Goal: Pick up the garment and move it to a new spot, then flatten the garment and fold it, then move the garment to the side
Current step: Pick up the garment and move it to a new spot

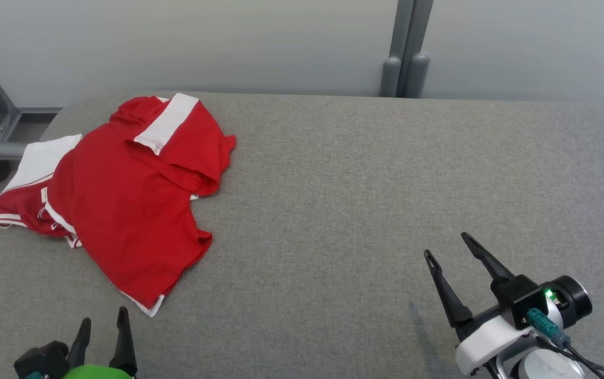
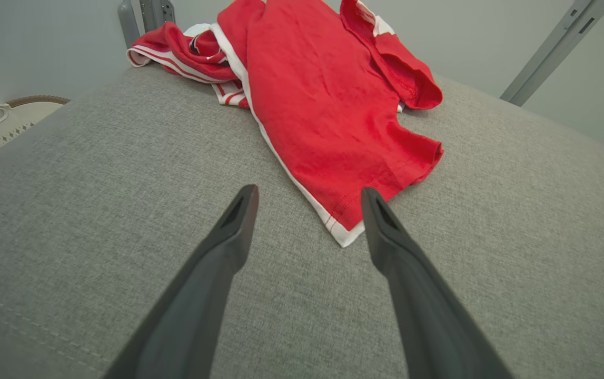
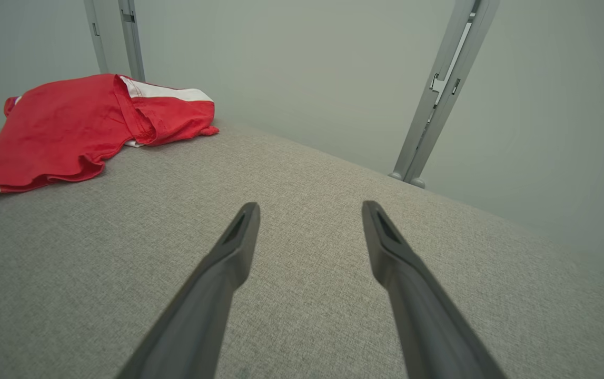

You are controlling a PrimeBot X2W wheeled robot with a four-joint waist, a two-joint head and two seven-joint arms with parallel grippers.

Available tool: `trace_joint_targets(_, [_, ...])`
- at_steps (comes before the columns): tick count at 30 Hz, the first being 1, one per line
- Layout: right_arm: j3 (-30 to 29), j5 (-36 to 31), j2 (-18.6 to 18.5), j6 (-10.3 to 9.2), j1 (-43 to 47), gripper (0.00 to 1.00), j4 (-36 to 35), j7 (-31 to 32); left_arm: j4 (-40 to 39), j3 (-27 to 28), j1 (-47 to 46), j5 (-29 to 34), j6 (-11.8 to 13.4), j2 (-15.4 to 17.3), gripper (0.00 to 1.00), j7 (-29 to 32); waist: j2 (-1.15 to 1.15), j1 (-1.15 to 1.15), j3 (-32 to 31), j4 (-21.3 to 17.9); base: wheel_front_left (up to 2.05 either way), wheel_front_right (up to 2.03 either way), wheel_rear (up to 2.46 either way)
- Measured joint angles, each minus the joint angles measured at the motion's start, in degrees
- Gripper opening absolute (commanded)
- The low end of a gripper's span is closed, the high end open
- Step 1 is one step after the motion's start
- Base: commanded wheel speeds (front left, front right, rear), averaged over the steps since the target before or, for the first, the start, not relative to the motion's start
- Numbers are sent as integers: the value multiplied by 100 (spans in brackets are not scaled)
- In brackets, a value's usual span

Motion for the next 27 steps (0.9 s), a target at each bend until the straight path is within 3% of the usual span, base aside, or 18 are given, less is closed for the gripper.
trace_joint_targets(8, [11, -32, 11, 56, -202, 100, -2, -1, 535, 42, -628, -288, -38, 7, 100, 494, 0, 0, 239, -232, 0, 0, 0])
trace_joint_targets(21, [-46, -38, 42, 81, -361, 100, 3, -1, 1382, 272, -1182, -303, 218, 25, 100, 896, 0, 0, 581, -679, 0, 0, 0])
trace_joint_targets(22, [-60, -38, 51, 80, -364, 100, 8, -1, 1441, 265, -1218, -302, 219, 25, 93, 902, 0, 0, 596, -709, 0, 0, 0])
trace_joint_targets(23, [-65, -38, 60, 80, -375, 100, 12, -1, 1495, 246, -1251, -301, 219, 33, 60, 922, 0, 0, 607, -736, 0, 0, 0])
trace_joint_targets(24, [-69, -38, 69, 80, -382, 100, 18, -1, 1541, 219, -1286, -300, 218, 48, 0, 957, 0, 0, 616, -760, 0, 0, 0])
trace_joint_targets(27, [-75, -37, 141, 75, -439, 100, 32, -1, 1571, 141, -1367, -300, 157, 98, 0, 998, 0, 0, 617, -822, 0, 0, 0])
